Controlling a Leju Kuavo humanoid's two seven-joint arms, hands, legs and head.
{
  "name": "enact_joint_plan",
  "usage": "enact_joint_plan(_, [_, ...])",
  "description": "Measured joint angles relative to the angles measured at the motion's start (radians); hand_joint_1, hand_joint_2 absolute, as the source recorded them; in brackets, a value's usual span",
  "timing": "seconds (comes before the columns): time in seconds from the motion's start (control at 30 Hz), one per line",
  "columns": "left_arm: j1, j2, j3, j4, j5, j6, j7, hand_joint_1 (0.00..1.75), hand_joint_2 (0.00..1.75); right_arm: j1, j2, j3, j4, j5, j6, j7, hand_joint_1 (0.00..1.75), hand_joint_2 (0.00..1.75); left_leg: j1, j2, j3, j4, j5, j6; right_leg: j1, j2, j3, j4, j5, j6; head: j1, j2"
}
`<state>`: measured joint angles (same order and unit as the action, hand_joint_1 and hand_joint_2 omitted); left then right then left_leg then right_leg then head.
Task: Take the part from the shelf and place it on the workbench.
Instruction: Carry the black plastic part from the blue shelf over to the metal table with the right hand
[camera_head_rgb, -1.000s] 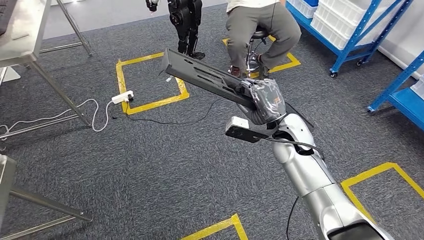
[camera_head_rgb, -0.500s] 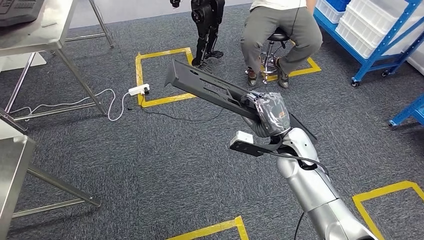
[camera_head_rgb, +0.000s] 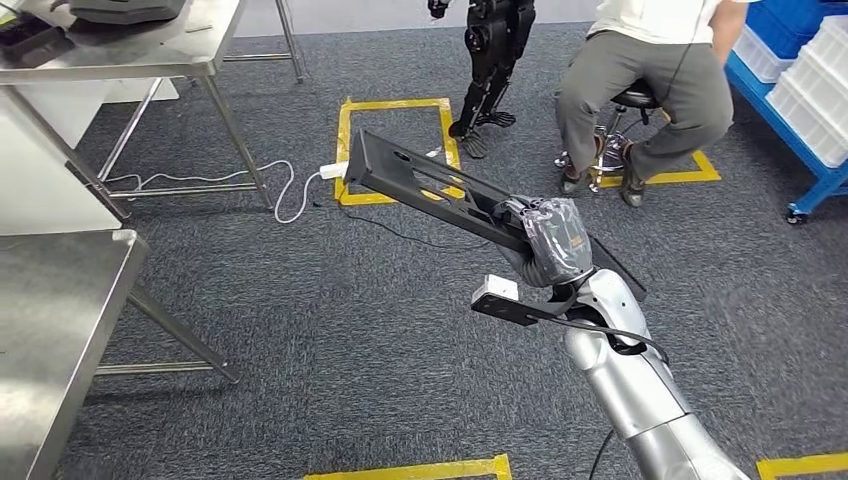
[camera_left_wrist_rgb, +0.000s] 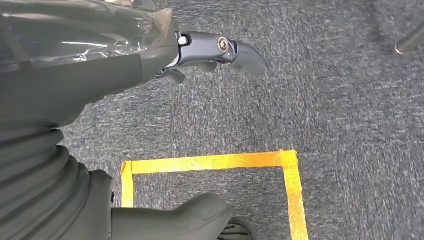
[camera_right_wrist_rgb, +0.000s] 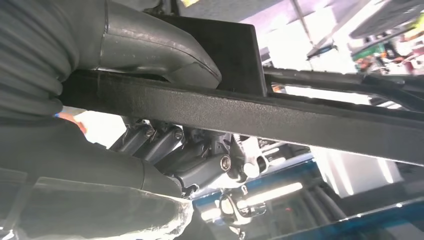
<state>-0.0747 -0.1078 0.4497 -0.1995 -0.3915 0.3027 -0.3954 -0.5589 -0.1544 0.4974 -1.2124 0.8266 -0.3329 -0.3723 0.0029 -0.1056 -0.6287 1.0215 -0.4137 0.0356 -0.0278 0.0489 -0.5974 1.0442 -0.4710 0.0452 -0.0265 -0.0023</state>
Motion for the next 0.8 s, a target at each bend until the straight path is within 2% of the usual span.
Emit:
enact_joint_plan(0.03, [0.0, 0.001, 0.0, 0.0, -0.001, -0.001, 0.003, 0.0, 1.75, 0.004, 0.001, 0.0, -0.002, 0.002, -0.001, 0.0, 1.71, 1.75, 0.0, -0.008, -0.004, 0.002, 0.001, -0.006, 0.002, 0.002, 0.005, -0.01, 0.003, -0.006, 0.0, 0.0])
enact_joint_plan(0.1, [0.003, 0.002, 0.0, 0.0, -0.002, -0.003, 0.008, 0.0, 1.75, 0.011, 0.004, 0.001, -0.008, 0.008, -0.001, 0.002, 1.71, 1.75, 0.005, -0.018, -0.01, 0.002, 0.002, -0.017, 0.004, -0.016, 0.008, -0.011, 0.008, -0.021, -0.001, 0.0])
enact_joint_plan(0.17, [0.007, 0.003, 0.0, 0.0, -0.002, -0.002, 0.011, 0.0, 1.75, 0.007, 0.009, 0.001, -0.013, 0.013, 0.004, 0.008, 1.71, 1.75, 0.006, 0.023, -0.032, 0.044, -0.025, -0.026, 0.004, -0.033, 0.01, -0.014, 0.011, -0.037, -0.005, 0.0])
enact_joint_plan(0.23, [0.007, 0.003, 0.001, 0.0, 0.002, 0.0, 0.009, 0.0, 1.75, -0.001, 0.012, 0.002, -0.014, 0.014, 0.013, 0.011, 1.71, 1.75, 0.006, 0.078, -0.088, 0.16, -0.087, -0.032, 0.009, -0.053, 0.011, -0.015, 0.009, -0.049, -0.01, 0.0])
enact_joint_plan(0.27, [0.007, 0.003, 0.001, 0.0, 0.004, 0.001, 0.007, 0.0, 1.75, -0.005, 0.012, 0.003, -0.012, 0.012, 0.018, 0.011, 1.71, 1.75, 0.007, 0.089, -0.121, 0.226, -0.115, -0.034, 0.012, -0.064, 0.011, -0.015, 0.008, -0.053, -0.01, 0.0])
enact_joint_plan(0.3, [0.008, 0.003, 0.001, 0.0, 0.006, 0.001, 0.004, 0.0, 1.75, -0.007, 0.012, 0.003, -0.01, 0.011, 0.021, 0.01, 1.71, 1.75, 0.008, 0.093, -0.145, 0.271, -0.128, -0.035, 0.015, -0.076, 0.011, -0.015, 0.006, -0.055, -0.01, 0.0])
enact_joint_plan(0.33, [0.009, 0.003, 0.001, 0.0, 0.008, 0.001, 0.001, 0.0, 1.75, -0.01, 0.013, 0.004, -0.008, 0.009, 0.023, 0.009, 1.71, 1.75, 0.008, 0.096, -0.153, 0.286, -0.125, -0.034, 0.018, -0.088, 0.011, -0.015, 0.005, -0.056, -0.01, 0.0])
enact_joint_plan(0.37, [0.01, 0.003, 0.002, 0.0, 0.011, 0.001, -0.003, 0.0, 1.75, -0.013, 0.014, 0.004, -0.006, 0.008, 0.023, 0.007, 1.71, 1.75, 0.008, 0.099, -0.138, 0.257, -0.104, -0.031, 0.02, -0.099, 0.011, -0.015, 0.004, -0.057, -0.011, 0.0])
enact_joint_plan(0.4, [0.011, 0.003, 0.002, 0.0, 0.014, 0.001, -0.007, 0.0, 1.75, -0.018, 0.016, 0.005, -0.004, 0.006, 0.024, 0.004, 1.71, 1.75, 0.007, 0.108, -0.105, 0.196, -0.072, -0.027, 0.022, -0.11, 0.013, -0.015, 0.003, -0.058, -0.011, 0.0])
enact_joint_plan(0.47, [0.009, 0.003, 0.002, 0.0, 0.019, 0.001, -0.013, 0.0, 1.75, -0.03, 0.023, 0.007, -0.002, 0.003, 0.024, -0.002, 1.71, 1.75, -0.002, 0.15, -0.033, 0.064, -0.027, -0.014, 0.028, -0.129, 0.015, -0.015, 0.0, -0.056, -0.01, 0.0])
enact_joint_plan(0.5, [0.008, 0.002, 0.002, 0.0, 0.021, 0.002, -0.015, 0.0, 1.75, -0.036, 0.027, 0.008, -0.001, 0.001, 0.024, -0.004, 1.71, 1.75, -0.007, 0.163, -0.014, 0.027, -0.019, -0.009, 0.03, -0.137, 0.016, -0.015, -0.002, -0.053, -0.01, 0.0])
enact_joint_plan(0.53, [0.008, 0.002, 0.003, 0.0, 0.022, 0.003, -0.015, 0.0, 1.75, -0.042, 0.031, 0.009, 0.001, 0.0, 0.025, -0.005, 1.71, 1.75, -0.012, 0.169, -0.007, 0.013, -0.02, -0.005, 0.032, -0.145, 0.017, -0.016, -0.004, -0.049, -0.009, 0.0])
enact_joint_plan(0.6, [0.009, 0.0, 0.005, 0.0, 0.023, 0.01, -0.011, 0.0, 1.75, -0.051, 0.041, 0.013, 0.005, -0.001, 0.028, -0.005, 1.71, 1.75, -0.013, 0.147, -0.006, 0.006, -0.015, 0.003, 0.034, -0.161, 0.018, -0.017, -0.008, -0.042, -0.009, 0.0])
enact_joint_plan(0.63, [0.01, -0.001, 0.006, 0.0, 0.023, 0.015, -0.007, 0.0, 1.75, -0.055, 0.045, 0.015, 0.008, -0.002, 0.029, -0.005, 1.71, 1.75, -0.012, 0.137, -0.001, -0.002, -0.011, 0.007, 0.033, -0.153, 0.017, -0.01, -0.014, -0.038, -0.008, 0.0])
enact_joint_plan(0.67, [0.011, -0.002, 0.007, 0.0, 0.023, 0.018, -0.003, 0.0, 1.75, -0.058, 0.048, 0.017, 0.009, -0.003, 0.029, -0.004, 1.71, 1.75, -0.008, 0.127, 0.005, -0.009, -0.006, 0.013, 0.032, -0.134, 0.007, 0.012, -0.025, -0.037, -0.008, 0.0])
enact_joint_plan(0.73, [0.009, -0.003, 0.009, 0.0, 0.023, 0.022, 0.004, 0.0, 1.75, -0.061, 0.047, 0.02, 0.013, -0.005, 0.027, -0.004, 1.71, 1.75, -0.004, 0.105, 0.013, -0.018, 0.0, 0.02, 0.026, -0.081, -0.039, 0.111, -0.067, -0.04, -0.006, 0.0])
enact_joint_plan(0.8, [0.008, -0.002, 0.009, 0.0, 0.022, 0.022, 0.008, 0.0, 1.75, -0.055, 0.044, 0.024, 0.018, -0.006, 0.026, -0.002, 1.71, 1.75, -0.002, 0.076, 0.013, -0.018, 0.0, 0.022, 0.022, -0.059, -0.101, 0.228, -0.104, -0.04, -0.005, 0.0])
